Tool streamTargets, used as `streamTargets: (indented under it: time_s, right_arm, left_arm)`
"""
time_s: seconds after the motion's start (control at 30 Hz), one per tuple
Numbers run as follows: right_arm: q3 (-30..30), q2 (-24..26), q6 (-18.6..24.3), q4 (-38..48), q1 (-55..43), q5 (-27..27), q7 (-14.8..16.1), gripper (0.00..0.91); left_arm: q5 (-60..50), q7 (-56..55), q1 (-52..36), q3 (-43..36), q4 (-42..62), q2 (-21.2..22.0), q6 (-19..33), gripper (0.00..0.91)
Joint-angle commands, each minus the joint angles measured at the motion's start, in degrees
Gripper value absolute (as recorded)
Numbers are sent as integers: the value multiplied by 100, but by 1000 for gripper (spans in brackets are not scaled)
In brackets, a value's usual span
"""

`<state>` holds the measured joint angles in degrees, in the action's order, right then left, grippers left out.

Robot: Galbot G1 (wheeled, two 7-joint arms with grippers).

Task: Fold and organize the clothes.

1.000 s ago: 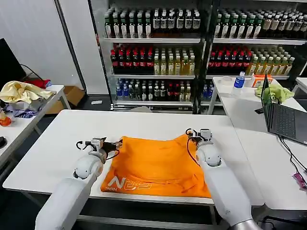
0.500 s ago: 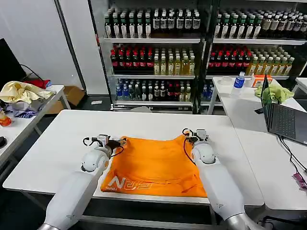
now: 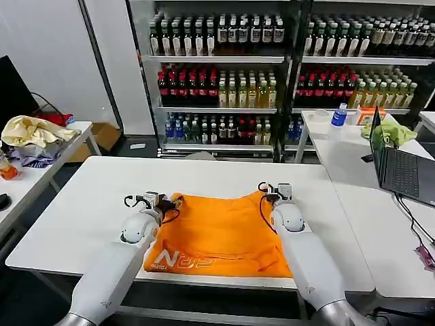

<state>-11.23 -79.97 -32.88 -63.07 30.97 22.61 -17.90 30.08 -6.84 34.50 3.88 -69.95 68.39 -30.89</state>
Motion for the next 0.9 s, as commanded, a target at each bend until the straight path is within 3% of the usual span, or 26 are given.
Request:
streamTargets:
  time_s: [0.03, 0.33, 0.43, 0.63, 0.9]
  right_arm:
    - [17, -12, -22, 30, 0, 50, 19, 0]
    - [58, 83, -19, -311, 136, 238, 95, 0]
    - [86, 104, 189, -468, 200, 206, 52, 0]
    - [142, 219, 688, -1213, 410, 56, -6, 0]
    - [93, 493, 643, -2226, 812, 161, -14, 0]
  left_arm:
    - [-33, 114, 28, -35, 95, 39, -146, 10]
    - [114, 175, 190, 47, -130, -25, -50, 10]
    - [177, 174, 251, 72, -250, -93, -12, 10]
    - [537, 168, 425, 243, -829, -251, 20, 10]
    - [865, 165, 756, 492, -1731, -564, -35, 10]
